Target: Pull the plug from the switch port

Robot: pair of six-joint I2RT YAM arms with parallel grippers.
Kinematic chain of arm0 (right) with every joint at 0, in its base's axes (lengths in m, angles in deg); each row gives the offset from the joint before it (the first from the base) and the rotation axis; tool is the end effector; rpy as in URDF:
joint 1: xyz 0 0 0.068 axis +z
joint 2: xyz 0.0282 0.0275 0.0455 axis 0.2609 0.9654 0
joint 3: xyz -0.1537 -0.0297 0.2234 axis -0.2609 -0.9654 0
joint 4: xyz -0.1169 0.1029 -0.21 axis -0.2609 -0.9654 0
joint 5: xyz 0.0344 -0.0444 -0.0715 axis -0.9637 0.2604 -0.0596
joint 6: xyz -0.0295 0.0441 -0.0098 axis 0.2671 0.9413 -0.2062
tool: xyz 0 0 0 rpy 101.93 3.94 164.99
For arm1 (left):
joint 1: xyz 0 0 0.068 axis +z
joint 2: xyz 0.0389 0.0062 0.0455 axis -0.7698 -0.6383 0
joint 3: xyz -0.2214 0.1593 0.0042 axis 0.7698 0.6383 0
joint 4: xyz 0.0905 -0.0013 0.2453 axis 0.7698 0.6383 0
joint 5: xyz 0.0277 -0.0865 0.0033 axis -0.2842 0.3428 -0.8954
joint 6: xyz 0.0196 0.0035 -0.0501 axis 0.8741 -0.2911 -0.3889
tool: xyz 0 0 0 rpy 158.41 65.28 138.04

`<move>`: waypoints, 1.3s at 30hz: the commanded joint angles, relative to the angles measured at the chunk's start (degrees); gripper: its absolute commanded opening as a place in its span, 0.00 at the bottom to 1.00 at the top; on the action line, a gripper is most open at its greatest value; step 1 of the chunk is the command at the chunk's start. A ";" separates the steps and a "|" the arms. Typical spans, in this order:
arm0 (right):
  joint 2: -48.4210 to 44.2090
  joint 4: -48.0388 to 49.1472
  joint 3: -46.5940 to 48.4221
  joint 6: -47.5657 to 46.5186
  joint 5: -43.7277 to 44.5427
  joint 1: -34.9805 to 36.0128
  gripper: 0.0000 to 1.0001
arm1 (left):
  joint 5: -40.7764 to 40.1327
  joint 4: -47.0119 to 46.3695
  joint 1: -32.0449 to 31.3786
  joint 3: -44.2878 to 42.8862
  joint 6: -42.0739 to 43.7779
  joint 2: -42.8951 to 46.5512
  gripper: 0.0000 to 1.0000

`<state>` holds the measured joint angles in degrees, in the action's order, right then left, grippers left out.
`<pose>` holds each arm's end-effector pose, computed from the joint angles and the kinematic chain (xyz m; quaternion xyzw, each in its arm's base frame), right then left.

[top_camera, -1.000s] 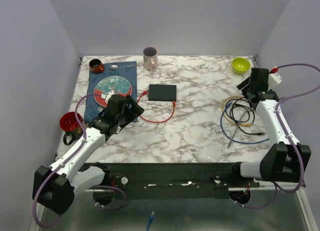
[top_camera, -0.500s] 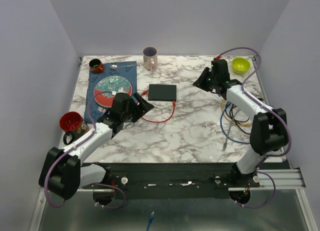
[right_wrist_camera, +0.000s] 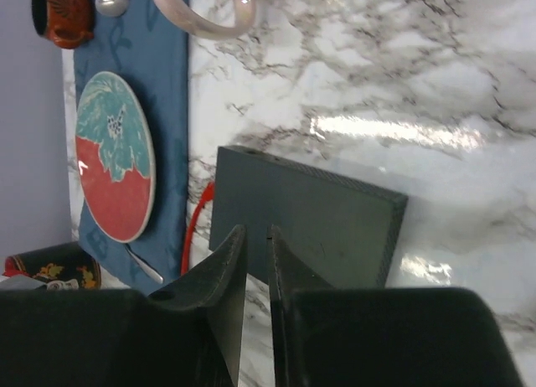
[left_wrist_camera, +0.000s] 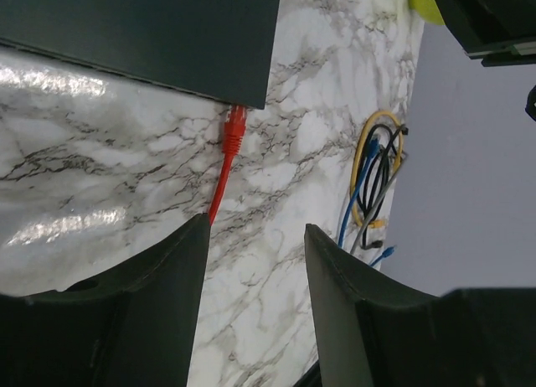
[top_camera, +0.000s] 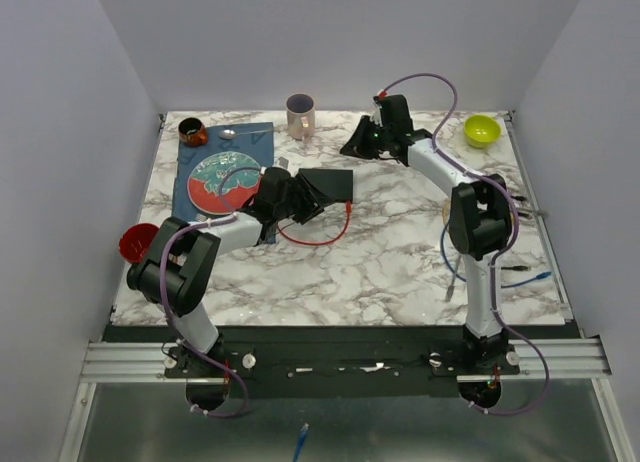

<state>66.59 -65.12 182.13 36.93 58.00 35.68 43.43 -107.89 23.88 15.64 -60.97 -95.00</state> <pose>0.4692 0.1891 0.2323 0.0428 0.8805 0.3492 0.3177 0.3102 -0.1641 0.1817 -0.2229 0.8286 -0.4343 0.2739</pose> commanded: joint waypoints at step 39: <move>5.16 -0.29 -9.02 6.66 -3.83 2.12 0.23 | 9.98 -8.48 -1.76 -11.80 -2.44 -23.52 0.66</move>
<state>72.67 -64.25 176.97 43.25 51.84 36.84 52.83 -115.04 22.63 2.48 -62.41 -116.84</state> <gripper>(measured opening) 0.233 0.676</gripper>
